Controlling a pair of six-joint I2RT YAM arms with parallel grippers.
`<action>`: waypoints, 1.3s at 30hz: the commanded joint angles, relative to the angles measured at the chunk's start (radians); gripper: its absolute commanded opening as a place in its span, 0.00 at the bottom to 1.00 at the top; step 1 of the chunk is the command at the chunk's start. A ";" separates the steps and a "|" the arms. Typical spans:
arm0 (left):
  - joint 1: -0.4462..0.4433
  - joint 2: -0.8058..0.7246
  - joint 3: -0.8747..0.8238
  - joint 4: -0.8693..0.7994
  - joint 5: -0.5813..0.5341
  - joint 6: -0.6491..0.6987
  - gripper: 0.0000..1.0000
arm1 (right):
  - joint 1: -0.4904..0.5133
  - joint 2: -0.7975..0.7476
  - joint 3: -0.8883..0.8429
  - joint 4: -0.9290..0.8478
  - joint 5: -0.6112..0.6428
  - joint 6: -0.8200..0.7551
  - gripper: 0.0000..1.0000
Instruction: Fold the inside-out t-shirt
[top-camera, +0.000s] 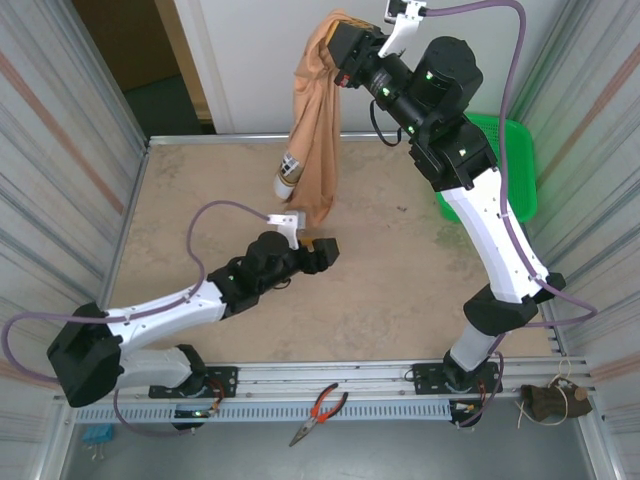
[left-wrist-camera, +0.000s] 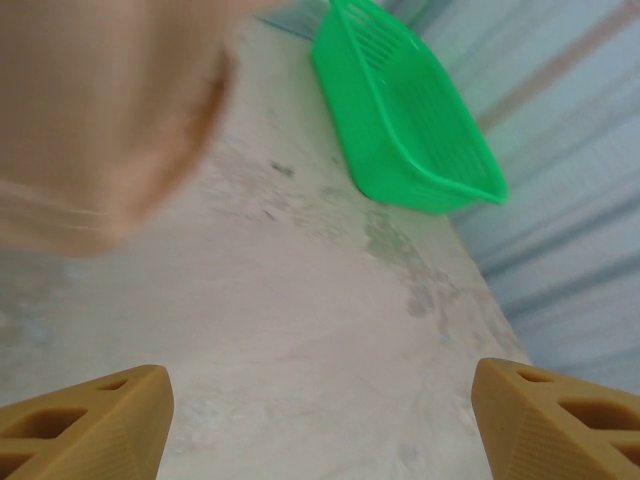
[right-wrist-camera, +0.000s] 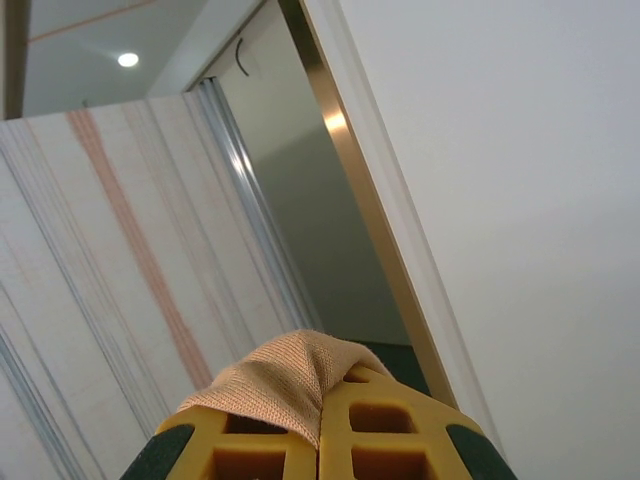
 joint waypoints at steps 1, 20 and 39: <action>0.004 -0.065 -0.033 -0.015 -0.207 -0.046 0.81 | 0.012 0.010 0.049 0.062 0.026 -0.029 0.00; 0.005 -0.082 -0.120 0.129 -0.052 -0.128 0.82 | 0.046 0.024 0.070 0.063 0.035 -0.039 0.00; -0.104 -0.046 -0.114 0.188 -0.177 -0.111 0.83 | 0.125 0.100 0.128 0.082 0.077 -0.043 0.00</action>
